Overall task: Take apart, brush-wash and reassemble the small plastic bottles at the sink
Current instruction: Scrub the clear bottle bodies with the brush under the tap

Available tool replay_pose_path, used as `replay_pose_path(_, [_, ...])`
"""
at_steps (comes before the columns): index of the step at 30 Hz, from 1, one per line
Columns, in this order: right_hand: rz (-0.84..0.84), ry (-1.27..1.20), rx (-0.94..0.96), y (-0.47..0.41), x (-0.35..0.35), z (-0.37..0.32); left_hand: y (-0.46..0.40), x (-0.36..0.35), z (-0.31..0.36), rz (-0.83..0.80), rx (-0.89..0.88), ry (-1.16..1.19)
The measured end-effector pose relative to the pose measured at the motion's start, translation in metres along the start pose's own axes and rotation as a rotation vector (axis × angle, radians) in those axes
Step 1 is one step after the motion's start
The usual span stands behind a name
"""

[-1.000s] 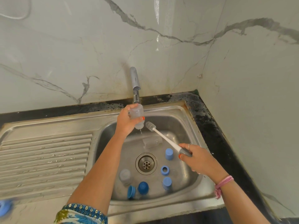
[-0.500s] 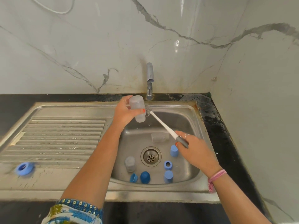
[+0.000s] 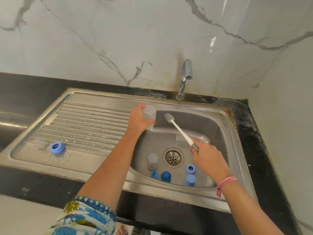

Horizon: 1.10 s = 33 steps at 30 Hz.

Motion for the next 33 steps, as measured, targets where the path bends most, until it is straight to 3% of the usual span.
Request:
replay_pose_path(3, [0.069, -0.022, 0.038, -0.008, 0.0, -0.03, -0.006, 0.033, -0.007, 0.066, -0.009, 0.022])
replay_pose_path(9, [0.248, -0.364, 0.108, -0.031, -0.012, -0.104, -0.031, 0.129, -0.021, 0.171, -0.089, -0.072])
replay_pose_path(16, [0.168, -0.531, 0.051, -0.055, -0.065, -0.179, -0.06, 0.231, -0.074, 0.104, -0.067, -0.144])
replay_pose_path(26, [0.157, -0.683, -0.053, -0.069, -0.113, -0.226, -0.041, 0.241, -0.142, -0.229, -0.107, -0.279])
replay_pose_path(33, [0.154, -0.746, -0.103, -0.077, -0.116, -0.227, -0.018, 0.227, -0.184, -0.26, -0.103, -0.29])
Point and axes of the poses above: each hand's wrist, its own y-axis away from the middle knuckle, its own x-axis out of the back of the hand, z = x × y, the point moved 8 cm from there along -y, towards the middle knuckle, and after that the axes turned 11 degrees about x, right-handed, at the moved point
